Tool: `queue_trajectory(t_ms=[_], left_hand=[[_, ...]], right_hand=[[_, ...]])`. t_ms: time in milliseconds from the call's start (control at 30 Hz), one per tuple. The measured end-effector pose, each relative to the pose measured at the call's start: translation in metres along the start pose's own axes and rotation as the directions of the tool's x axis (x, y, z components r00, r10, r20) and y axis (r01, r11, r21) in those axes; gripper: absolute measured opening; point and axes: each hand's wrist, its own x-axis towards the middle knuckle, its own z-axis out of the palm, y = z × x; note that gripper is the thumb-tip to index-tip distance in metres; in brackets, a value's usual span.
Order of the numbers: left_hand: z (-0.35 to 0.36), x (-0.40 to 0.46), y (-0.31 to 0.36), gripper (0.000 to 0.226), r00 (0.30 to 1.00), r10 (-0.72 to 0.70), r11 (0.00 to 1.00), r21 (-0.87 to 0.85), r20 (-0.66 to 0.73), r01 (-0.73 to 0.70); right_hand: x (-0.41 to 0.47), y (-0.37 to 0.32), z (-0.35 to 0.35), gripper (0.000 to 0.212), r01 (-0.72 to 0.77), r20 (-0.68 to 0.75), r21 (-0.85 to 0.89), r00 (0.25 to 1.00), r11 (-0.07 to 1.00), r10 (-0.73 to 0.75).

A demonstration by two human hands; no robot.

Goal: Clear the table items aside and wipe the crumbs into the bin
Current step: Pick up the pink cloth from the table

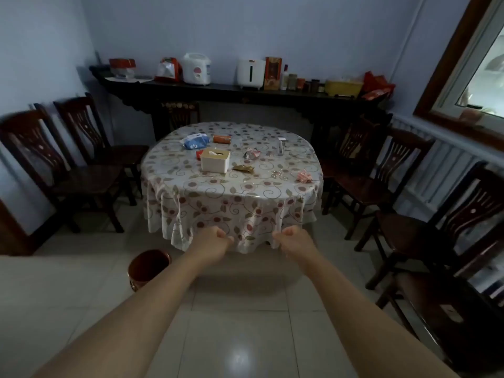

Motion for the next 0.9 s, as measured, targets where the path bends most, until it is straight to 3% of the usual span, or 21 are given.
queue_trajectory(t_ms=[67, 133, 267, 367, 600, 667, 733, 833, 900], left_hand=[[0.006, 0.014, 0.01, 0.011, 1.0, 0.025, 1.0, 0.015, 0.01, -0.025], [0.014, 0.032, 0.021, 0.027, 1.0, 0.029, 0.999, 0.037, 0.01, -0.029], [0.038, 0.074, 0.059, 0.009, 0.998, 0.053, 0.996, 0.073, 0.021, -0.055], [0.063, 0.117, 0.093, 0.017, 0.997, 0.075, 0.991, 0.112, 0.011, -0.076], [0.109, 0.223, 0.168, 0.023, 0.998, 0.056, 0.991, 0.121, -0.007, -0.054], [0.118, 0.254, 0.181, 0.028, 0.999, 0.039, 0.989, 0.139, 0.011, -0.04], [0.125, 0.282, 0.19, 0.034, 1.0, 0.019, 0.986, 0.164, 0.012, -0.021], [0.133, 0.331, 0.201, 0.033, 1.0, -0.022, 0.984, 0.177, -0.001, 0.022], [0.137, 0.364, 0.207, 0.028, 0.998, -0.048, 0.987, 0.155, 0.031, 0.042]], right_hand=[[0.014, -0.001, -0.008, 0.045, -0.013, -0.019, 0.016, 1.0, 1.0, 0.014], [0.033, 0.002, -0.018, 0.047, -0.012, -0.033, 0.046, 0.999, 0.999, 0.014], [0.081, 0.01, -0.045, 0.037, -0.005, -0.034, 0.055, 0.999, 0.998, 0.007], [0.129, 0.015, -0.073, 0.021, 0.013, -0.023, 0.029, 1.0, 1.0, -0.012], [0.235, 0.002, -0.143, 0.03, 0.005, 0.028, -0.082, 1.0, 0.997, -0.002], [0.27, 0.003, -0.152, 0.032, 0.002, 0.029, -0.077, 1.0, 0.997, 0.001], [0.303, 0.006, -0.156, 0.02, -0.001, 0.04, -0.061, 0.999, 0.998, 0.004], [0.356, 0.005, -0.158, 0.038, -0.037, 0.067, -0.066, 0.997, 0.997, 0.042], [0.393, 0.006, -0.161, 0.031, -0.038, 0.071, -0.099, 0.996, 0.994, 0.045]])
